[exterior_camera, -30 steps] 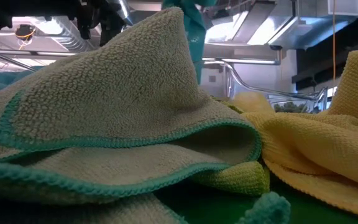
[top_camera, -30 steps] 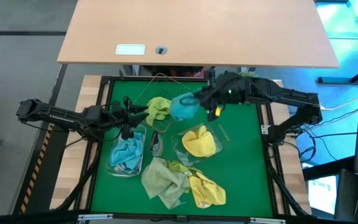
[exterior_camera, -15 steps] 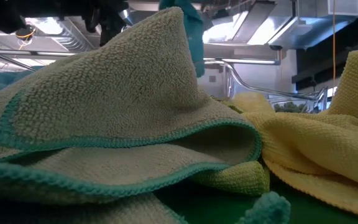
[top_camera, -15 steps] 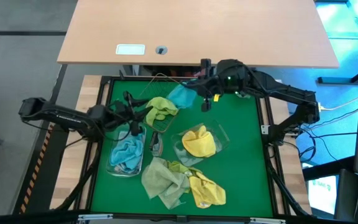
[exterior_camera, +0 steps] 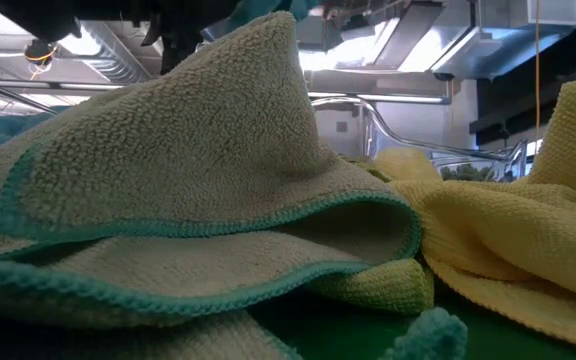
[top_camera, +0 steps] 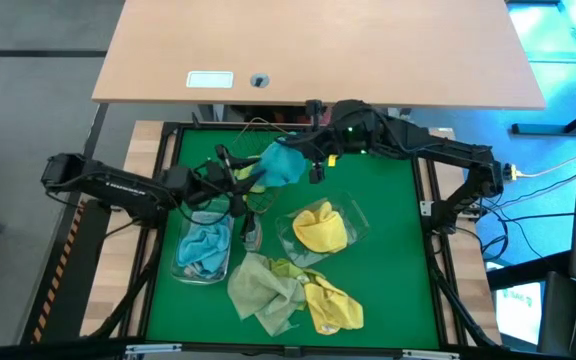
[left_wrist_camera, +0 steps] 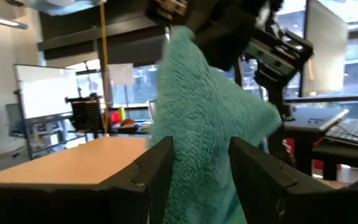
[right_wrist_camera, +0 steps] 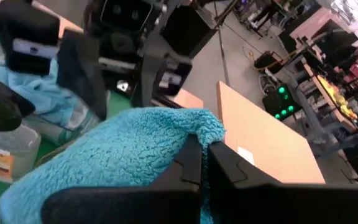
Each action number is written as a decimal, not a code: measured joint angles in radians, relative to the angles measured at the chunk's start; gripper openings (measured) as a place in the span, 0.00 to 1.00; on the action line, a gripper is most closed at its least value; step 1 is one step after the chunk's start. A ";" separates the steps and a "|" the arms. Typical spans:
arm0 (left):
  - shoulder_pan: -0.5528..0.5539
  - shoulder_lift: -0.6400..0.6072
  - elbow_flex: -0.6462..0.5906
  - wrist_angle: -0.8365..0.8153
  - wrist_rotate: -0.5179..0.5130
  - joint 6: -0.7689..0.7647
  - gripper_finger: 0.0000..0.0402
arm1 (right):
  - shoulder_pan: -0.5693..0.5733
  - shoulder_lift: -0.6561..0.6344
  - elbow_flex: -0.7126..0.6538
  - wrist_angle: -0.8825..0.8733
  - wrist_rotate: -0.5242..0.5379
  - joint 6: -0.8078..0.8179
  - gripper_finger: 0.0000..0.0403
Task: Sort microfiber towel by color & place in baskets
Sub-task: Put the blue microfiber towel into the left transparent bin
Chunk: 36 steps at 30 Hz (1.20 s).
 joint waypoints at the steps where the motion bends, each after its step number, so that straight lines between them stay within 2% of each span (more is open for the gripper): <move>1: 0.000 0.012 0.008 0.001 0.007 0.000 0.38 | 0.000 0.001 0.000 0.008 -0.010 0.000 0.01; 12: 0.047 0.087 0.060 -0.001 0.006 -0.011 0.38 | 0.000 0.001 0.000 0.119 -0.201 0.046 0.01; 29: 0.051 0.086 0.063 0.028 0.012 -0.010 0.38 | 0.000 0.001 0.000 0.112 -0.202 0.082 0.01; 36: 0.051 0.086 0.063 0.028 0.013 -0.009 0.38 | 0.000 0.001 0.000 0.110 -0.287 0.147 0.01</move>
